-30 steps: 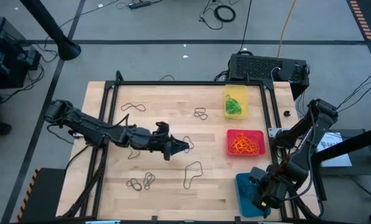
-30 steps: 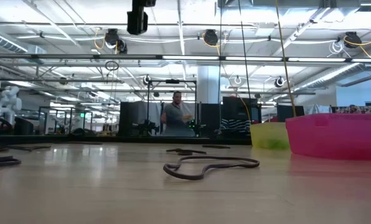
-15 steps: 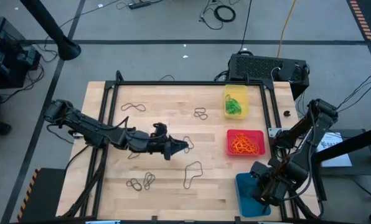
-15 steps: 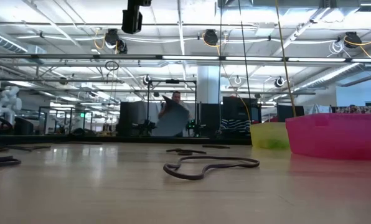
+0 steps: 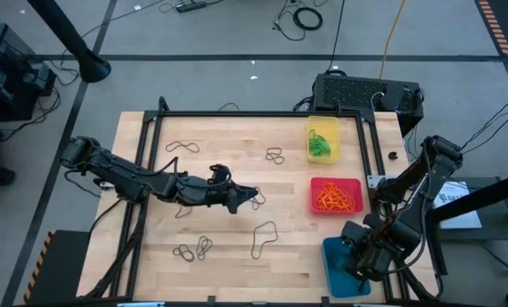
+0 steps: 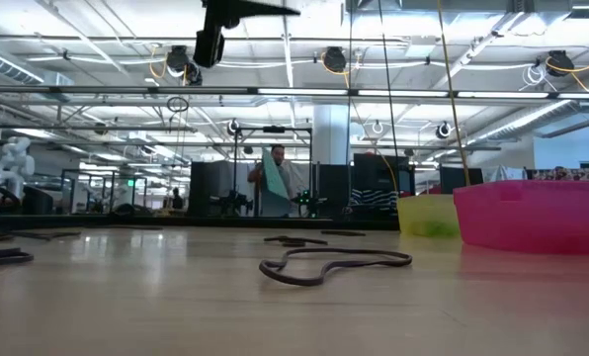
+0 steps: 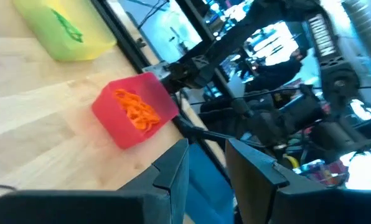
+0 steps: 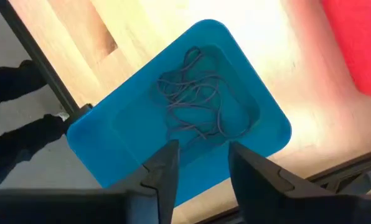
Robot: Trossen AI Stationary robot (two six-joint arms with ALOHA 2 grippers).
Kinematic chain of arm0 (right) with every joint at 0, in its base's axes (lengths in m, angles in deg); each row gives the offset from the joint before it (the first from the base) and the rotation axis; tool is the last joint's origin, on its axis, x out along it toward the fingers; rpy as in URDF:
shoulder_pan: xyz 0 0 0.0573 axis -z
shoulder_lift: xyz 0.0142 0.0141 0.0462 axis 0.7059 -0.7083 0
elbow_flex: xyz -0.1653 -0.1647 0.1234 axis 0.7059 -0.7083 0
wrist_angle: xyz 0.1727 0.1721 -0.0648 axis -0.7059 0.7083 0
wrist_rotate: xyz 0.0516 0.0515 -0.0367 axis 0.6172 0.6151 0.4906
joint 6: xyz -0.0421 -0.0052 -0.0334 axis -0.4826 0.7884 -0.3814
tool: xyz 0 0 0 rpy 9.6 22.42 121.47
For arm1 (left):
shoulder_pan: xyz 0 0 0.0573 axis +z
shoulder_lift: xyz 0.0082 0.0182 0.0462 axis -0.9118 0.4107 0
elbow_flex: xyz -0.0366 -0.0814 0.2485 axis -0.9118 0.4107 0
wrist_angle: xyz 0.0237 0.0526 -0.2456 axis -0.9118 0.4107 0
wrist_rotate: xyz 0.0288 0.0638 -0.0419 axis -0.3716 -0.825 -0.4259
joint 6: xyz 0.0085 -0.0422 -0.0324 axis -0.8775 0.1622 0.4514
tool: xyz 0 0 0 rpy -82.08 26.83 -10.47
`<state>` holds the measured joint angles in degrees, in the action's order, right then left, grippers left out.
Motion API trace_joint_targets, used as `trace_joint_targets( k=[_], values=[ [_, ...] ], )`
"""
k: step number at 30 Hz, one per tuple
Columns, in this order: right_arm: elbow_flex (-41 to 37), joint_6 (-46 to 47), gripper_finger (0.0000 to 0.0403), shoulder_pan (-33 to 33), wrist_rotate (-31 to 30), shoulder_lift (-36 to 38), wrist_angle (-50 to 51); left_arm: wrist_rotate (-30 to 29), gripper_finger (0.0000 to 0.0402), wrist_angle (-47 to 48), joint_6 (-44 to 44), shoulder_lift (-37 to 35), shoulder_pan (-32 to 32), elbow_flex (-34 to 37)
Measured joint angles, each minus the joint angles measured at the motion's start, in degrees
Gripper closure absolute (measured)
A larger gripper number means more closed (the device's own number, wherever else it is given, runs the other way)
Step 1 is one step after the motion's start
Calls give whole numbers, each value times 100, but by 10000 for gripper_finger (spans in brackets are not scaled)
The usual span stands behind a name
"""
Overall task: Sort rubber bands into baskets
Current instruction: Put the violet rubber band into the blue bin
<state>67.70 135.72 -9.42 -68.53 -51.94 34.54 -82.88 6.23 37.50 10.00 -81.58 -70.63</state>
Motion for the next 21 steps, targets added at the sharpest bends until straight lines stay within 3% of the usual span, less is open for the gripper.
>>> trace_joint_targets(
  k=[8, 15, 21],
  values=[
    [0, -374, 271, 486, -5, 94, -4, 46, 288, 774, 0, 0, 273, 0],
    [0, -1383, 271, 1319, -18, 96, -35, 896, 288, 1479, -482, 0, 627, 0],
    [0, -2086, 270, 2396, -75, 96, -443, 1364, 288, 2813, -1335, 0, 909, 0]
  ],
)
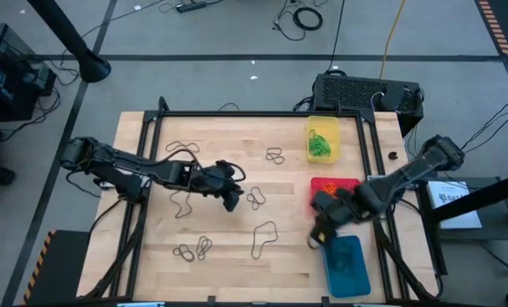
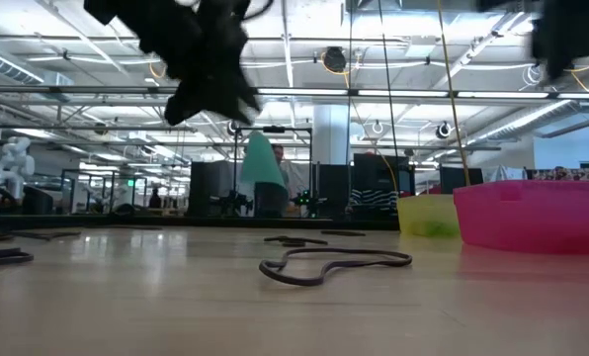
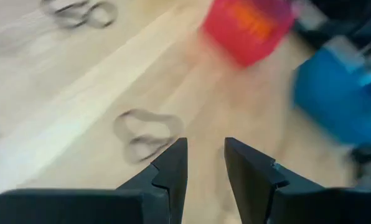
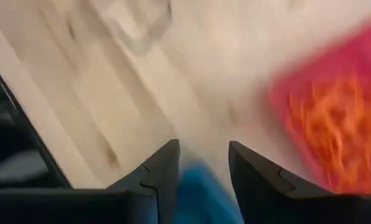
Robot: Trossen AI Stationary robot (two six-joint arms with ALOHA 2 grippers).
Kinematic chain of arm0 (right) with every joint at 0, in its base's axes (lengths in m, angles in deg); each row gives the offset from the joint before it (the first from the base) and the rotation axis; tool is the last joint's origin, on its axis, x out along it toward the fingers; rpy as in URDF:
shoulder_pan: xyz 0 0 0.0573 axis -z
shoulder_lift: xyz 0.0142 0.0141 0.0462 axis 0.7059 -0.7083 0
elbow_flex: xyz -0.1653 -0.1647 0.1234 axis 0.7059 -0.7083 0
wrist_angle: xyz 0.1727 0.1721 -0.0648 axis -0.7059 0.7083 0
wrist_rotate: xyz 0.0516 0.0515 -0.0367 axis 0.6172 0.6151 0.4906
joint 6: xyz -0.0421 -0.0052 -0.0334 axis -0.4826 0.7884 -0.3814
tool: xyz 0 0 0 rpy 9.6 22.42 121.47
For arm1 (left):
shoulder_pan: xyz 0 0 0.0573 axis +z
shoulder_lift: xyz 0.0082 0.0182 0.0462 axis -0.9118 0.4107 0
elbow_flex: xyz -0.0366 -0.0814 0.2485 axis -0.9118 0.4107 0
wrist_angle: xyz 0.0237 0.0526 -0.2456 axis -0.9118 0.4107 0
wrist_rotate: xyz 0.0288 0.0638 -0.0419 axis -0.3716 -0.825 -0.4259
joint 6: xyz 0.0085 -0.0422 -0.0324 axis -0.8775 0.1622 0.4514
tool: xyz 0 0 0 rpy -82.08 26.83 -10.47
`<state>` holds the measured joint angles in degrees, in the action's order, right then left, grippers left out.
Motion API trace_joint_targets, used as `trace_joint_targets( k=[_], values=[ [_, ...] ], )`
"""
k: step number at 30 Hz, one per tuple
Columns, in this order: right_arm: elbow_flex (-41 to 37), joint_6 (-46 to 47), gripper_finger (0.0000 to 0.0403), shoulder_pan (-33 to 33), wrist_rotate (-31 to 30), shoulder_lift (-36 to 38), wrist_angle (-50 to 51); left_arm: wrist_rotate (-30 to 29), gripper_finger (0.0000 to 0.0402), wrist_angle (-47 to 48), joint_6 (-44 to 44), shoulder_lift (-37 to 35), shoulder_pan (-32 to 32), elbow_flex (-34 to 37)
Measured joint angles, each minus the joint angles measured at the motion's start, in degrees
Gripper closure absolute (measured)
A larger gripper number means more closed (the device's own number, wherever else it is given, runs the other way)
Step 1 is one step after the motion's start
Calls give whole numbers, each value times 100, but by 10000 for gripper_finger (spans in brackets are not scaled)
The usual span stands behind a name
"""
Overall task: Sort rubber bands into baskets
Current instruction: Put the violet rubber band into the blue bin
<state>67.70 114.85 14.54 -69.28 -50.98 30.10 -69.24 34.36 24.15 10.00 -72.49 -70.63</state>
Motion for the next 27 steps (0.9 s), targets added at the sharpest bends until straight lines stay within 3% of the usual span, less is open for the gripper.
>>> trace_joint_targets(
  k=[3, 9, 11, 15, 18, 23, 27],
  values=[
    [2, -403, 270, 566, -421, 0, -717, 53, 288, 784, -434, 0, 178, 0],
    [2, -2112, 271, 1532, -2101, -33, -2635, 94, 288, 2192, -1478, 0, 480, 0],
    [2, -2299, 272, 1867, -2324, -48, -2887, 90, 288, 2450, -1811, 0, 562, 0],
    [7, -2468, 279, 2671, -1882, -334, -3043, 57, 288, 2668, -2161, 0, 698, 0],
    [5, -3240, 282, 3065, -1332, -814, -3486, 35, 288, 2645, -2181, 0, 788, 0],
    [4, -5243, 287, 3153, -640, -1783, -4342, -118, 288, 2674, -2264, 0, 919, 2],
    [2, -5769, 292, 3141, -298, -2466, -4971, -120, 288, 2960, -2259, 0, 988, 2]
  ],
)
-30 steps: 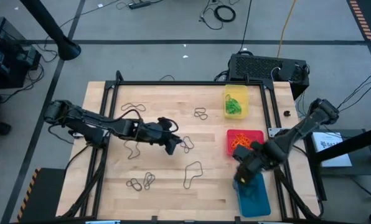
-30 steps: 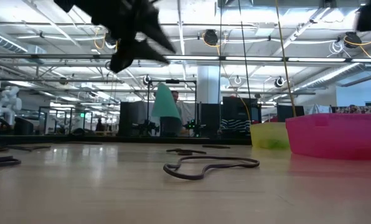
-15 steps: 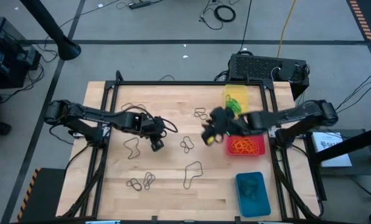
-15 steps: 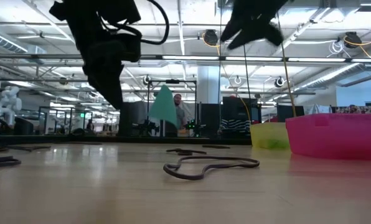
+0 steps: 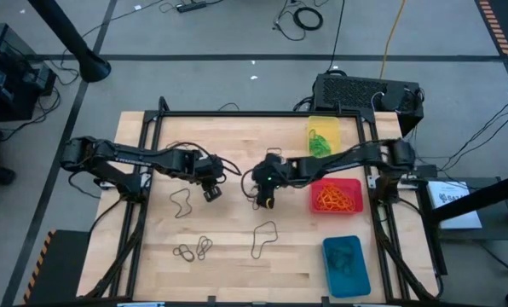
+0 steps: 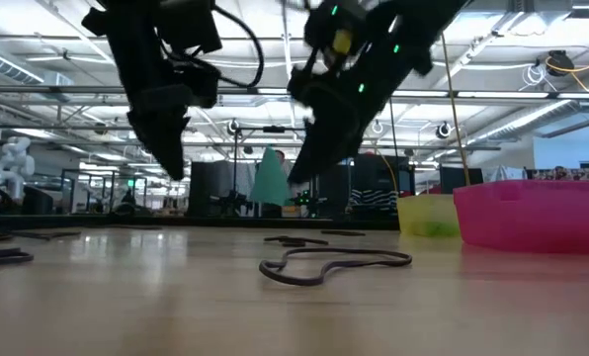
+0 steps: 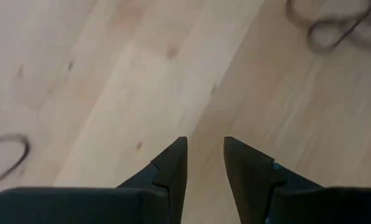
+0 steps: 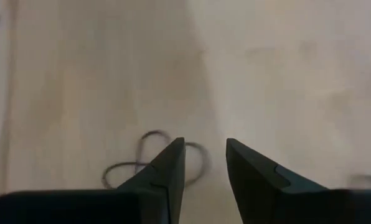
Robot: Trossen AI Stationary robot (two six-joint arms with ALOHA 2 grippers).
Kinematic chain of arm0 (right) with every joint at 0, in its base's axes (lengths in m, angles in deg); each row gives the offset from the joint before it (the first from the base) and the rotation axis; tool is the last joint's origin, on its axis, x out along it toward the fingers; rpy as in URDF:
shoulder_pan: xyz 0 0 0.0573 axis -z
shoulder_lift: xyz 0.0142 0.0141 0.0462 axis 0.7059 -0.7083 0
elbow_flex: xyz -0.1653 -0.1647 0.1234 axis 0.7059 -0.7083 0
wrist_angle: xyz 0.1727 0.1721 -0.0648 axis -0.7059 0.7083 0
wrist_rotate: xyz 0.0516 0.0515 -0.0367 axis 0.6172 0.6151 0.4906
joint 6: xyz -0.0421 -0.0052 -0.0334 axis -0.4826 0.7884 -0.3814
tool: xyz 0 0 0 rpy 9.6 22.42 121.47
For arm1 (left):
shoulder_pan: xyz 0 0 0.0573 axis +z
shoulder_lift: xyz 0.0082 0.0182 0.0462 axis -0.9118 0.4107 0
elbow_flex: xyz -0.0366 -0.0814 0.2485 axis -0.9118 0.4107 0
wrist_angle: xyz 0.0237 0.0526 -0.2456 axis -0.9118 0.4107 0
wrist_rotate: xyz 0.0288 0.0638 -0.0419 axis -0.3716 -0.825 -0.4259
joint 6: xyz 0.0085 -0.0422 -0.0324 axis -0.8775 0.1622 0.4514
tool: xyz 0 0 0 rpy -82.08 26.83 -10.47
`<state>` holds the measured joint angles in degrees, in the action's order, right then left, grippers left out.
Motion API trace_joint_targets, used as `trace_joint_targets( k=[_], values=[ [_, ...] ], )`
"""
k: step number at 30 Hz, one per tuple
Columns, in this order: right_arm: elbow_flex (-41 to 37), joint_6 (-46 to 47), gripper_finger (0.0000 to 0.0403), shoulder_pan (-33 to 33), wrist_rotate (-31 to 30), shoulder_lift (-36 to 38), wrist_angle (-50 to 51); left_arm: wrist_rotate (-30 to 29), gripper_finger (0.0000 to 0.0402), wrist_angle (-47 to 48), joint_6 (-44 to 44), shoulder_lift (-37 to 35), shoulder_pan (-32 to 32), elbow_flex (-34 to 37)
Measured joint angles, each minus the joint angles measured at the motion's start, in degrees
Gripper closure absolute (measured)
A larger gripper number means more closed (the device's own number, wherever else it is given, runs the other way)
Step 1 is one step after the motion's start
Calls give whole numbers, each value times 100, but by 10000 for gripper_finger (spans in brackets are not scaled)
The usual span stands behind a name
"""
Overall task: Sort rubber bands into baskets
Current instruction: Put the violet rubber band into the blue bin
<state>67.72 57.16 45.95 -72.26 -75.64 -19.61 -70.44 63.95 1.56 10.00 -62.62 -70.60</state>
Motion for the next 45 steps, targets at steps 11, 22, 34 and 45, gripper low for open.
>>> trace_joint_targets(
  k=[11, 22, 34, 45],
  values=[
    [-4, 9, 294, -79, 706, -1174, -1322, -44, 288, 629, 149, 0, 64, 2],
    [11, -1268, 294, -662, 1286, -1415, -3699, -69, 288, 1785, 144, -2, 59, 62],
    [2985, -2529, 294, -1350, 1702, -3681, -3652, 439, 288, 1833, 218, -57, -59, 1056],
    [5050, -2430, 294, -1346, 2619, -4849, -1728, 221, 288, 1673, 853, -57, -417, 1345]
  ],
)
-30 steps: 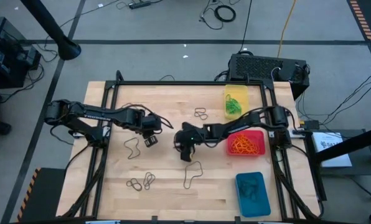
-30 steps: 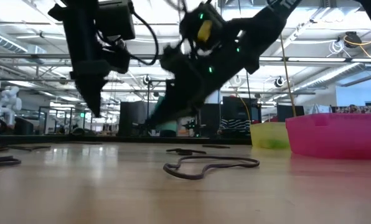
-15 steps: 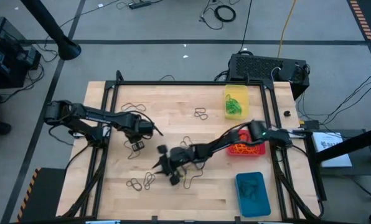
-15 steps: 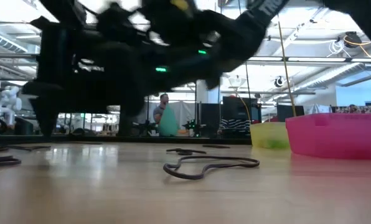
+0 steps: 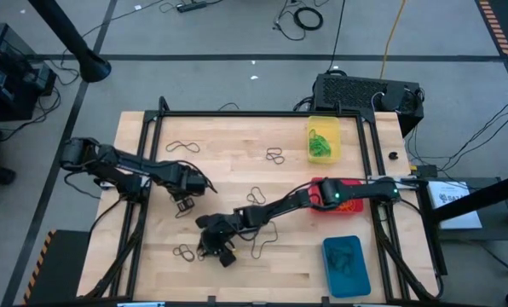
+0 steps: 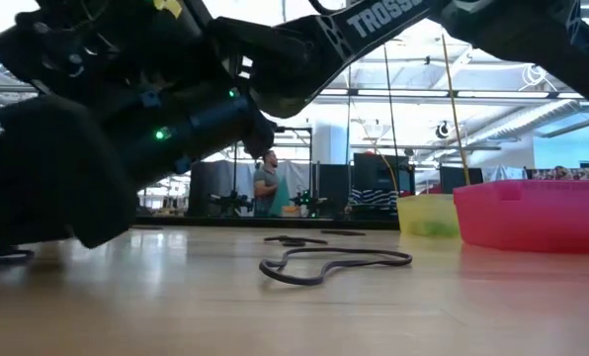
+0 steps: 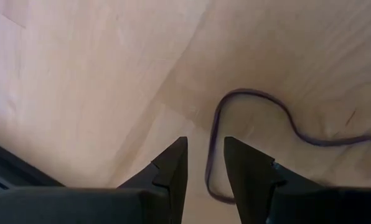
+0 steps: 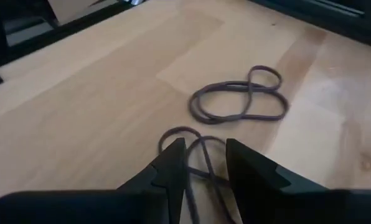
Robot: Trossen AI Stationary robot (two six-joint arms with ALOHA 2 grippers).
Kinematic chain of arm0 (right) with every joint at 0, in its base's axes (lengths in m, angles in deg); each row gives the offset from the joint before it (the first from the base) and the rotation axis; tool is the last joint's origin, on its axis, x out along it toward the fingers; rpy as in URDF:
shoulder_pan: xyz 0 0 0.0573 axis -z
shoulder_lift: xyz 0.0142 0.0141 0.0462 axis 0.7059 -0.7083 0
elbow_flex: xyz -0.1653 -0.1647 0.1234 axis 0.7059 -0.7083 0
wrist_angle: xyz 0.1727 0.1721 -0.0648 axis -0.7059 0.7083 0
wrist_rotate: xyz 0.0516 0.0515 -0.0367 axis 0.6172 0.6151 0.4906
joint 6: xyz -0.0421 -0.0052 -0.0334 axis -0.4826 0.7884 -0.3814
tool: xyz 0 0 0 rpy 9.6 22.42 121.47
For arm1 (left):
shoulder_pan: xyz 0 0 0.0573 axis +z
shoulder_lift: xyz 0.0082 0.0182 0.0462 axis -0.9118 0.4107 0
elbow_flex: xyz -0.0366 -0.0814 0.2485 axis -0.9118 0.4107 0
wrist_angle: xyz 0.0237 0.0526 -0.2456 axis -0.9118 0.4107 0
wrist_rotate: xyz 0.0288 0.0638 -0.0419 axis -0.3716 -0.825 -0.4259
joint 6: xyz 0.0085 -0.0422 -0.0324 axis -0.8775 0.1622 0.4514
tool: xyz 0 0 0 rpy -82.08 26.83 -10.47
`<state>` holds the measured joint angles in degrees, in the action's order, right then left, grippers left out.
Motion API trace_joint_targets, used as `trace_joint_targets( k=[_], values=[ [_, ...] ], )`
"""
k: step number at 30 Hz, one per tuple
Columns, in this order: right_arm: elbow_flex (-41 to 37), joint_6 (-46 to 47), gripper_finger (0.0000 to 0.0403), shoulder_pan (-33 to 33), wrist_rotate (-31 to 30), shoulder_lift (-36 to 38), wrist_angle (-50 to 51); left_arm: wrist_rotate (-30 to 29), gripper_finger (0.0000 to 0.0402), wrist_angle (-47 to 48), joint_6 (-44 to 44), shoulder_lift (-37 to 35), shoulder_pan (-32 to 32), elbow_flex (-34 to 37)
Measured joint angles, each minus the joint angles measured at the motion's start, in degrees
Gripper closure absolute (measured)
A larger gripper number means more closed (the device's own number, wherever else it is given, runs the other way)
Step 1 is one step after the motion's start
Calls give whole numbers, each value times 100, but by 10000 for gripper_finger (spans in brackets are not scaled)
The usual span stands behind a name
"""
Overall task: Sort rubber bands into baskets
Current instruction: Put the violet rubber band into the blue bin
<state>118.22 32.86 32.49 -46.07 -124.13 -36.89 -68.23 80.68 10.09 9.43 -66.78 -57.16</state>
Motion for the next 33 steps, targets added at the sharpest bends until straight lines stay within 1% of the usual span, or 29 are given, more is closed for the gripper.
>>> trace_joint_targets(
  k=[3, 5, 8, 10, 12, 17, 19, 21, 23, 25, 30, 33],
  values=[
    [15, 208, 294, -30, -12, -60, 33, -65, 288, -54, 255, 0, -183, 30],
    [28, 478, 302, -26, 11, -58, 282, -169, 288, -71, 399, 0, -351, 30],
    [39, 876, 335, -39, 53, -8, 690, -469, 288, -197, 645, -7, -634, 30],
    [41, 1077, 371, -58, 40, 29, 900, -575, 288, -394, 790, -17, -808, 32],
    [39, 1083, 393, -67, 55, 96, 1139, -707, 288, -570, 937, -31, -973, 32],
    [11, 749, 400, -37, -34, 344, 1618, -875, 288, -893, 1090, -77, -1249, 27],
    [0, 587, 401, -10, -213, 476, 1886, -871, 288, -889, 1039, -114, -1267, 9],
    [-3, 285, 402, 37, -529, 639, 2332, -868, 288, -876, 931, -147, -1264, -32],
    [-3, 59, 402, 90, -652, 803, 2785, -878, 288, -793, 931, -206, -1252, -75],
    [-1, -25, 402, 156, -631, 951, 3408, -930, 288, -808, 935, -266, -1246, -106],
    [-3, -45, 402, 294, -597, 1362, 5364, -1148, 288, -879, 951, -337, -1220, -110],
    [-83, -36, 403, 359, -591, 1678, 6380, -1168, 288, -1170, 946, -339, -1121, -110]
  ],
)
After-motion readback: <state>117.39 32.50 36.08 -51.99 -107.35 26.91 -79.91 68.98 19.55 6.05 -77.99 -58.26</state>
